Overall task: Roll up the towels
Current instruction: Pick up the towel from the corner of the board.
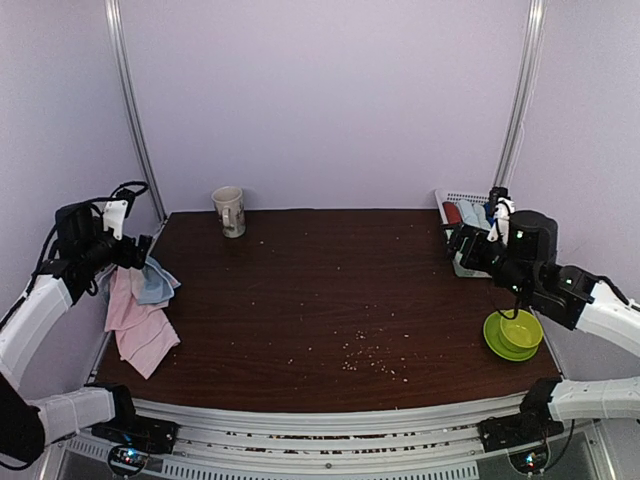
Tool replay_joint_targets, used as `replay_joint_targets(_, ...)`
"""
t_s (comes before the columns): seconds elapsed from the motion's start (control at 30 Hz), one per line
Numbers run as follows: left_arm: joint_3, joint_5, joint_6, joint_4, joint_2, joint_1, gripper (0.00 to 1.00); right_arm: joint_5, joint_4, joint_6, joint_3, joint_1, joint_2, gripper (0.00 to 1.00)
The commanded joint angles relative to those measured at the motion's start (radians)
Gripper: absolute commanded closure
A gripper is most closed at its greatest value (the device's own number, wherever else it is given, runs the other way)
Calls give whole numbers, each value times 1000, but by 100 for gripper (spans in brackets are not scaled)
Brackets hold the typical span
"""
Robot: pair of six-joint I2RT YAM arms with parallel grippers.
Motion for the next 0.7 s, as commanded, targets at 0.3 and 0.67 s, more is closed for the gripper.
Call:
replay_joint_targets(0.3, -20, 148, 17, 83, 201, 105, 2, 34, -67, 55, -32, 59, 136, 0)
replay_joint_targets(0.67, -60, 329, 238, 65, 267, 102, 2, 54, 3, 66, -86, 123, 134, 0)
